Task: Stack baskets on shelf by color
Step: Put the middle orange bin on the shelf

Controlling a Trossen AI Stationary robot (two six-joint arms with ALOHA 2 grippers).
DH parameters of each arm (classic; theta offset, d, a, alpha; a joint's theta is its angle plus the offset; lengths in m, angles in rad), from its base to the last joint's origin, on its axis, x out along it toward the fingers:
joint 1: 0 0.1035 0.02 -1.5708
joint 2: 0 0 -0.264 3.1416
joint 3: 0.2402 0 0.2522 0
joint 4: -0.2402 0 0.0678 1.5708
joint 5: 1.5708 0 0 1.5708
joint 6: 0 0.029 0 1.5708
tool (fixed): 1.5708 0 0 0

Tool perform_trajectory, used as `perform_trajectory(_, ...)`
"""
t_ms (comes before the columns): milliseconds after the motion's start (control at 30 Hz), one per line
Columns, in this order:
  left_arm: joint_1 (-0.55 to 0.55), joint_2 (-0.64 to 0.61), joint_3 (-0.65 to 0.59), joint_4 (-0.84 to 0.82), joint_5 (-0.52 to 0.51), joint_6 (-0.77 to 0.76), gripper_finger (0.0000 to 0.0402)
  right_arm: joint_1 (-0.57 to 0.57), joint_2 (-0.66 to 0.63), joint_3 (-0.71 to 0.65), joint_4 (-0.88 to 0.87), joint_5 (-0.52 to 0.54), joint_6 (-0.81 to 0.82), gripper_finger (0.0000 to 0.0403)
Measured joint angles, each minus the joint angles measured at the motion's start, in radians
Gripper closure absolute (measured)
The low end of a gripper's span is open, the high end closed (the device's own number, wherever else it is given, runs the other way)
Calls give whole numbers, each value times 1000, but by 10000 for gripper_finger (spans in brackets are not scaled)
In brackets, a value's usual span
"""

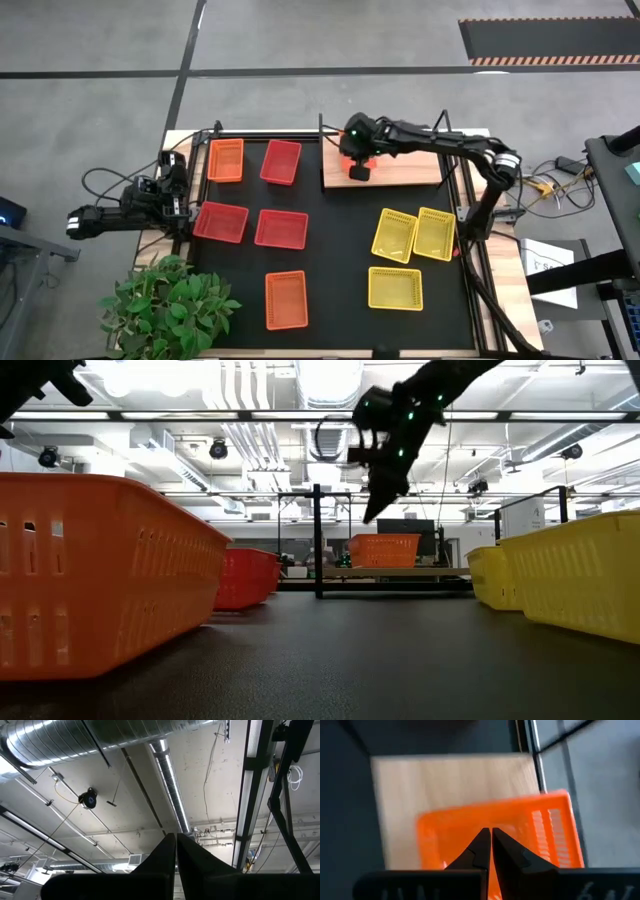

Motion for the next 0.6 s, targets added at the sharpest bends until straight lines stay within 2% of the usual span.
perform_trajectory(100,0,0,0,0,0,0,402,-1,38,0,7,11,0,392)
perform_trajectory(300,0,0,0,0,0,0,402,11,93,0,13,-93,15,392)
perform_trajectory(600,0,0,0,0,0,0,402,40,113,0,79,-89,24,392)
